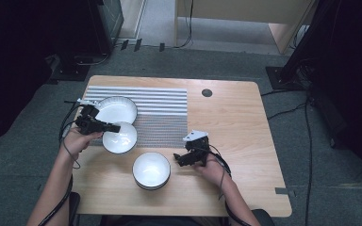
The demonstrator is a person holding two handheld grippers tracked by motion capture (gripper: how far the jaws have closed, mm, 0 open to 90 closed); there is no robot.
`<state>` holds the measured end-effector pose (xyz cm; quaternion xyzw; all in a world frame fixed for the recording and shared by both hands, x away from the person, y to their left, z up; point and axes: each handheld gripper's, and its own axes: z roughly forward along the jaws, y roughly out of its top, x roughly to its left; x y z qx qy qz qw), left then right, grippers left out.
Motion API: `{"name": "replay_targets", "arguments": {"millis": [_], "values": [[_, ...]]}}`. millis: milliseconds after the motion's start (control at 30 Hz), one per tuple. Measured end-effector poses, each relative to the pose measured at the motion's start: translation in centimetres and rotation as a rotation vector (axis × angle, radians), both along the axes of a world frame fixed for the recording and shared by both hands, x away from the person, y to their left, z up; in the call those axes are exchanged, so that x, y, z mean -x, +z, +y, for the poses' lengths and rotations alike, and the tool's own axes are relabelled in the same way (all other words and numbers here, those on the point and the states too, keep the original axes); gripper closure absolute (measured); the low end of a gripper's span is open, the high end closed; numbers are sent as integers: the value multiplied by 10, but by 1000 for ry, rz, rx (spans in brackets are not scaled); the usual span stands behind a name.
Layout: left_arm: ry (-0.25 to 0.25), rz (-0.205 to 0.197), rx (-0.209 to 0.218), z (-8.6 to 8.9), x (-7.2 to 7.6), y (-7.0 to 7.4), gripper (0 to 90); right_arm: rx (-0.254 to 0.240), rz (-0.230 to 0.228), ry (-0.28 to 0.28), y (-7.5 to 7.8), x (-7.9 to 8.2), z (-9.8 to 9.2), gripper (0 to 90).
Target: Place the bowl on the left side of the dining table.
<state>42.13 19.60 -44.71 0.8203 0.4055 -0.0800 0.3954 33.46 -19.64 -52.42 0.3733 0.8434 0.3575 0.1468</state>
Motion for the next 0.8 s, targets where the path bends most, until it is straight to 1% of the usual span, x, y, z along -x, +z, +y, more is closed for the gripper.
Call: {"name": "replay_targets", "arguments": {"millis": [133,233,467,533,600,800], "values": [[4,-4,-9,0,-5,0,771,0,0,0,0,0,0,1],[1,-3,1,0,-10,1,771,0,0,0,0,0,0,1],[6,0,12,4,-18,1,771,0,0,0,0,0,0,1],[9,-2,11,4,-19,1,771,-1,1,-2,0,0,0,1],[9,-15,2,5,-20,1,771,-1,1,-2,0,0,0,1],[14,-12,9,5,-23,1,770,-1,1,-2,0,0,0,0]]}}
